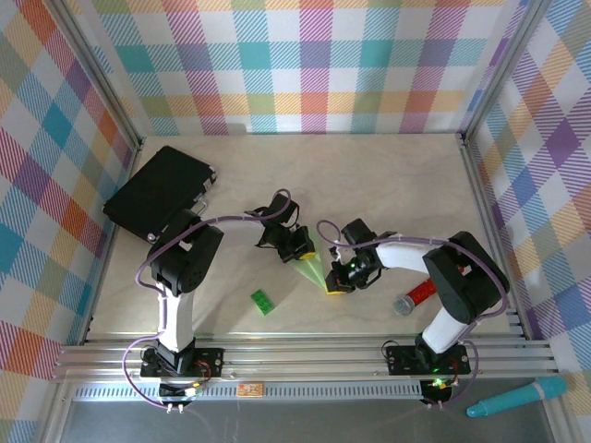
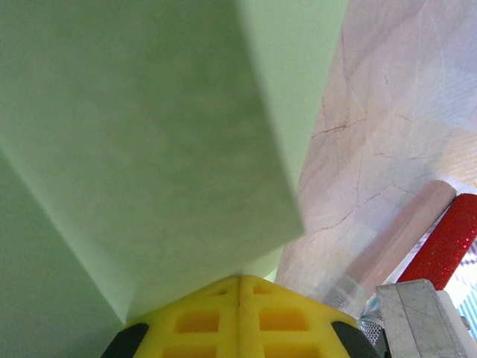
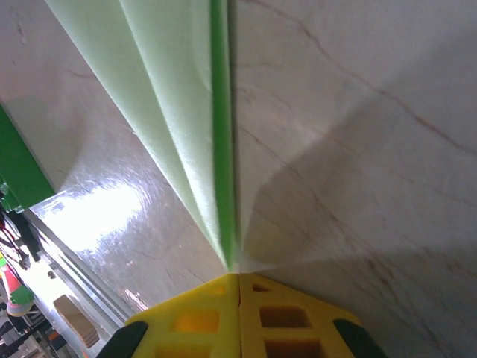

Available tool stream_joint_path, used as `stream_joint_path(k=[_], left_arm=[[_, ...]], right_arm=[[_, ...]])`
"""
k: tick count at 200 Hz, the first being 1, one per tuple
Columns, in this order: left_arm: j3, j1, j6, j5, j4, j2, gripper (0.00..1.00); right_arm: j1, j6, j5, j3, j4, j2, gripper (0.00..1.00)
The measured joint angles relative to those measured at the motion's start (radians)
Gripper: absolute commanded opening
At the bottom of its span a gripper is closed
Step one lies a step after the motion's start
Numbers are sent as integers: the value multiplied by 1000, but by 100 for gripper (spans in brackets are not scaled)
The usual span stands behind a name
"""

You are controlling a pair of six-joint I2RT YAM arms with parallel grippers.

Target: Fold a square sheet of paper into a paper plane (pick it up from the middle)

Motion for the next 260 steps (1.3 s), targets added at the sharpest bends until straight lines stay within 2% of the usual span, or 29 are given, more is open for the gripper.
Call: stream_joint_path(k=[50,94,137,203,260], left_arm=[[-3,2,0,4,6,0,4],[-7,4,0,11,13,0,4],[-10,5,0,12,16,0,4],[-21,5,-2,15,24,2,4],[-21,6,-3,16,24,3,3]], right_arm=[[1,10,17,60,-10,-46,12],[10,38,49,180,33,73,8],[13,50,53,199,54,142,5],[8,50,33,41,200,76,4],[8,67,19,-116,145,-79,5]])
